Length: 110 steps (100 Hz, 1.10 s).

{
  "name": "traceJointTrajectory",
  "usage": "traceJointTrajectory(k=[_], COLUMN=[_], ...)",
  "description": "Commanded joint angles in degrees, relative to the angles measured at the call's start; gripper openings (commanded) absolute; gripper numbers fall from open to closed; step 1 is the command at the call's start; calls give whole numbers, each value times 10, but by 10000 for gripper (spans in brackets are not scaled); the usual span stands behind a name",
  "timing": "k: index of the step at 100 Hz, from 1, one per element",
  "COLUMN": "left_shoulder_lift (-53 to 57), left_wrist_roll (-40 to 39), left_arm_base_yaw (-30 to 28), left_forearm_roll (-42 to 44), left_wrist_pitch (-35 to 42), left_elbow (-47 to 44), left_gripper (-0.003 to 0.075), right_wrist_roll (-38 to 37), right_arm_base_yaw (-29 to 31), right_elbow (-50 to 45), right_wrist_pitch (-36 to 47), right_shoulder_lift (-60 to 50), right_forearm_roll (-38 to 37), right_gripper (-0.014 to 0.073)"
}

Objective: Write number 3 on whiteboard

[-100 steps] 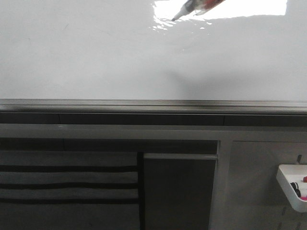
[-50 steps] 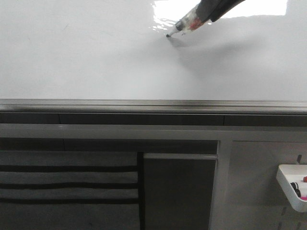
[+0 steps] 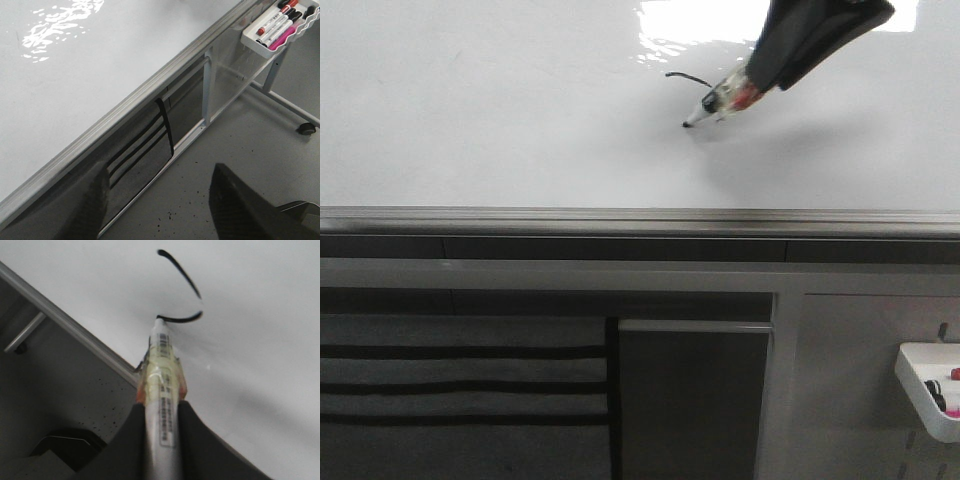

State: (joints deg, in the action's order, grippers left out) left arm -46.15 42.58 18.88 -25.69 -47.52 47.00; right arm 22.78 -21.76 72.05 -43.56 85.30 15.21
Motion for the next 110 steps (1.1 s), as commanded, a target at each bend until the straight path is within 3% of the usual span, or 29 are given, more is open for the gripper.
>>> traceJointTrajectory(k=[1, 22, 36, 63, 77, 110], left_shoulder_lift=[1, 1, 1, 1, 1, -8], left_wrist_roll=[-7, -7, -7, -7, -7, 17], left_arm_base_yaw=[-3, -3, -3, -3, -3, -1], left_forearm_roll=[-21, -21, -21, -21, -21, -52], left_wrist_pitch=[34, 34, 34, 34, 34, 39], left_elbow=[15, 15, 15, 15, 15, 18], left_gripper=[409, 409, 409, 409, 409, 409], right_wrist_roll=[-2, -44, -47, -47, -47, 93], right_arm_base_yaw=[-2, 28, 27, -48, -67, -154], right_elbow=[21, 28, 6, -6, 27, 23], right_wrist_pitch=[71, -7, -31, 101, 84, -45], right_shoulder_lift=[2, -19, -24, 21, 23, -120], right_forearm_roll=[-3, -59, -53, -43, -33, -13], right_gripper=[-37, -37, -37, -37, -37, -37])
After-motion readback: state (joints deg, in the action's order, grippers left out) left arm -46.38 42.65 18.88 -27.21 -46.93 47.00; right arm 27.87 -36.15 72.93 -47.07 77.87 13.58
